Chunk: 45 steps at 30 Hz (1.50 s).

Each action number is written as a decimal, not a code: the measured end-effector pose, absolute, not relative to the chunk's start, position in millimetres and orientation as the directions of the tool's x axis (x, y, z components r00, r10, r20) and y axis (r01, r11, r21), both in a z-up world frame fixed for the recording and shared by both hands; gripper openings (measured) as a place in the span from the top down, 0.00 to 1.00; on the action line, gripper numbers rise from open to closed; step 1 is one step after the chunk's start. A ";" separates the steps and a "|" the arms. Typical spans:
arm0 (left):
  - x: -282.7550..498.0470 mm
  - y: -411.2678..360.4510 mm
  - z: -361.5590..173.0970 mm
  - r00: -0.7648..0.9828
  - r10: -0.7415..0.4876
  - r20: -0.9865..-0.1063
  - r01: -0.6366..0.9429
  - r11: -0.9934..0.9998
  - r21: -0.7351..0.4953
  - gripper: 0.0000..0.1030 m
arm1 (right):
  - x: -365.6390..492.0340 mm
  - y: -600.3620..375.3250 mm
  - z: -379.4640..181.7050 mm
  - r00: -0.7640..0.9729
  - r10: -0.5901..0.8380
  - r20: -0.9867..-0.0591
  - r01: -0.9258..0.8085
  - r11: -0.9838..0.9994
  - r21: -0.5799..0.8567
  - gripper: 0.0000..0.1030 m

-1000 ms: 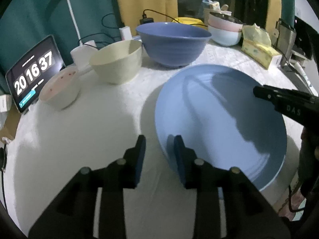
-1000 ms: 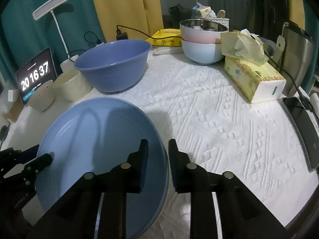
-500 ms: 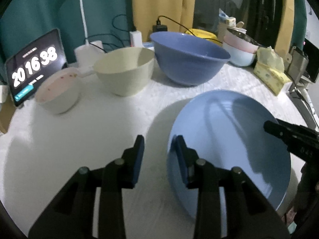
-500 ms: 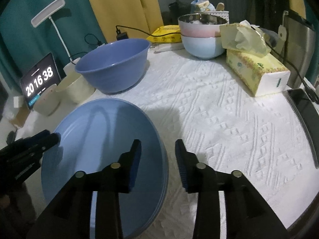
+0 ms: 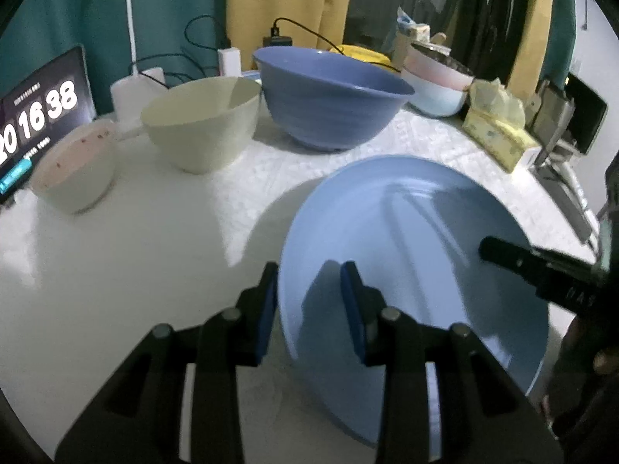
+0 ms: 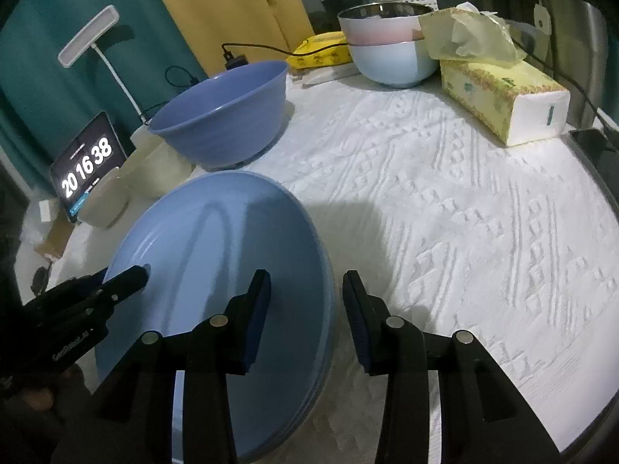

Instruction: Organize plates and bowls

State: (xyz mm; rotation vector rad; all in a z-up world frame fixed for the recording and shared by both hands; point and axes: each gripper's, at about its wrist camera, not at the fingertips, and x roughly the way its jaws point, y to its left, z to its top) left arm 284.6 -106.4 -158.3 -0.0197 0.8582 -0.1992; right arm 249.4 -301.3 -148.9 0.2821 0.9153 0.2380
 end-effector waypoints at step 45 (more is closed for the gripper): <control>263.9 -70.4 -159.5 0.637 -0.205 -0.743 0.143 0.979 -0.147 0.59 | 248.4 -289.1 -144.3 0.578 0.274 -0.769 -0.019 0.946 0.323 0.68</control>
